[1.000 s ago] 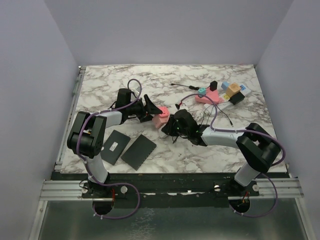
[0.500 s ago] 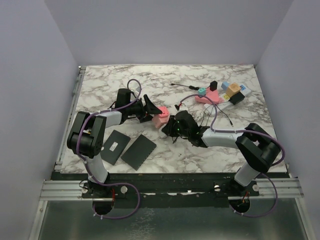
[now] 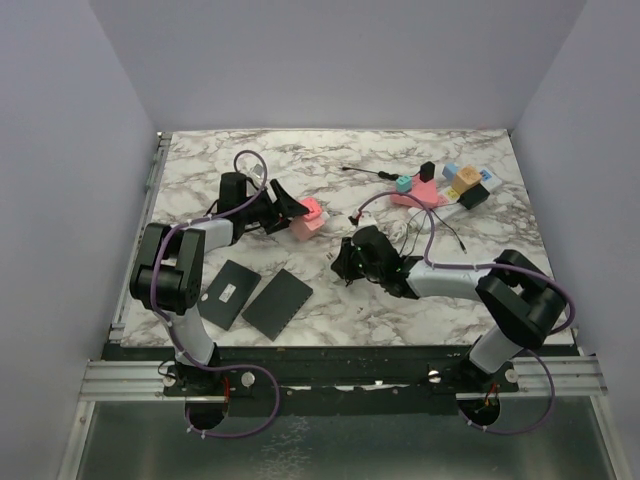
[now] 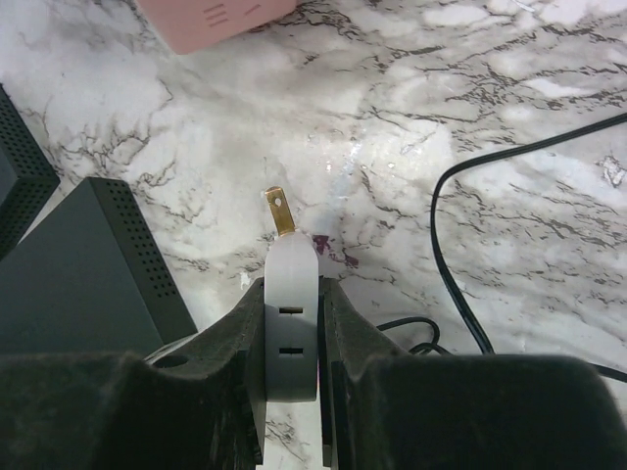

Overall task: Pull the plug off the socket
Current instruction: Remove the plug from the socket, then place the plug at the center of the board.

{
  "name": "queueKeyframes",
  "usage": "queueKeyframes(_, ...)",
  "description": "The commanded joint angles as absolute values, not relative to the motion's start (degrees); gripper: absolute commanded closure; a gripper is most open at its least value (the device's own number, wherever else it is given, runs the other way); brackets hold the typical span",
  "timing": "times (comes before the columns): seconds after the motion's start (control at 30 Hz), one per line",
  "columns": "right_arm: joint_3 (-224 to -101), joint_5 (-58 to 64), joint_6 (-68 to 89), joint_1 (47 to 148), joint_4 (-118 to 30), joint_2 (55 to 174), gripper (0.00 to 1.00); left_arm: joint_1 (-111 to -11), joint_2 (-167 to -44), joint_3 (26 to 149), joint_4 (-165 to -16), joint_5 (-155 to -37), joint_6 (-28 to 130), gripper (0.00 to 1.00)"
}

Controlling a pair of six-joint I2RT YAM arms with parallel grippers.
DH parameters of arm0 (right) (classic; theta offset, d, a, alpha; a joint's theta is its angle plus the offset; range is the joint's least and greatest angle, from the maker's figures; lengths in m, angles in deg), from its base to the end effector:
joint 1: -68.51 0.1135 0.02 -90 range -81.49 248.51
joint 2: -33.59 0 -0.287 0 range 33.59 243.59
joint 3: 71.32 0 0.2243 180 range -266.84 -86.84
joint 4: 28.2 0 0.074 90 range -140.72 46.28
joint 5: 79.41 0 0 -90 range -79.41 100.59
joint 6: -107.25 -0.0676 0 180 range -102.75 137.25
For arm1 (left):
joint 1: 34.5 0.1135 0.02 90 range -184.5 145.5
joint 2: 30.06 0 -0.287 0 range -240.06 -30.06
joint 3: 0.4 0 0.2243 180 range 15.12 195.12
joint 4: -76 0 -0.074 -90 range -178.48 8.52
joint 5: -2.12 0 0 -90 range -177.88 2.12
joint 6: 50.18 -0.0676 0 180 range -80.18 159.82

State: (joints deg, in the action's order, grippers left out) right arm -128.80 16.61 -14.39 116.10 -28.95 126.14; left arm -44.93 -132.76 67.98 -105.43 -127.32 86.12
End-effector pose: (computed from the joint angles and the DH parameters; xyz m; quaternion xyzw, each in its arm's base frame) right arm 0.2284 0.2395 0.1887 -0.0997 0.8838 0.2540 0.3801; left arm 0.3604 -0.1100 0.1985 -0.1012 0.8363 -0.4746 0.2551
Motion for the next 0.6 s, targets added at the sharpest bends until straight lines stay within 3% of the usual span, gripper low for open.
queueKeyframes(0.0,-130.02,18.44,-15.56,116.42,-30.37,125.91,1.0,-44.97,-133.16,68.38,-104.52,-122.06,83.34,0.72)
queueKeyframes(0.57,-129.07,11.04,-12.78,116.59,-22.86,119.33,1.0,-44.77,-128.84,68.06,-109.87,-124.64,84.92,0.72)
